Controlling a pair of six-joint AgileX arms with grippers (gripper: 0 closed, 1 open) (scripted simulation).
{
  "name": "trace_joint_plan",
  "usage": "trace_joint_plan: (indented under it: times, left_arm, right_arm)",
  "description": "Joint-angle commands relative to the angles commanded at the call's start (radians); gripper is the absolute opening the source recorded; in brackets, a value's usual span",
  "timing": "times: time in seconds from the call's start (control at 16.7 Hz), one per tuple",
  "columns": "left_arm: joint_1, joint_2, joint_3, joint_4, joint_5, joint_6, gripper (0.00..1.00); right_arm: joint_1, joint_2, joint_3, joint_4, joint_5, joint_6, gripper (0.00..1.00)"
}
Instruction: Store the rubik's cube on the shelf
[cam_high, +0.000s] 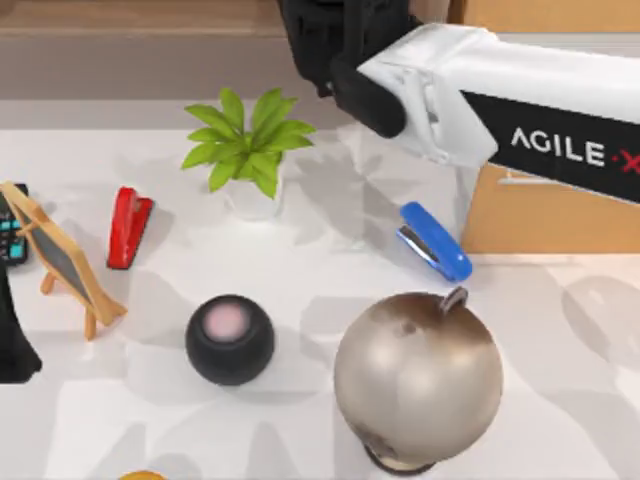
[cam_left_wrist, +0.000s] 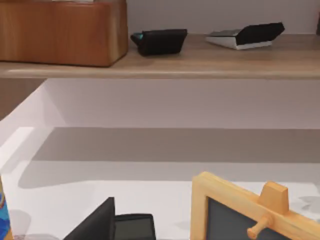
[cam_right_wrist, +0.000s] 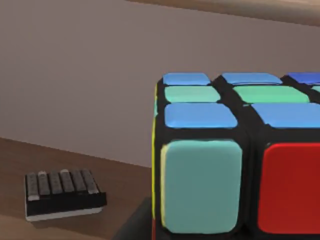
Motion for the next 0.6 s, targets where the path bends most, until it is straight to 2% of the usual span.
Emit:
trace_joint_plan:
  times: [0.3, 0.6]
  left_arm:
    - [0.000, 0.000, 0.000, 0.000, 0.000, 0.000, 1.00]
    - [0.000, 0.000, 0.000, 0.000, 0.000, 0.000, 1.00]
  right_arm:
    - [0.020, 0.087, -0.142, 0.396, 0.159, -0.008, 0.00]
    - [0.043, 0.177, -0.237, 0.575, 0.242, 0.009, 0.00]
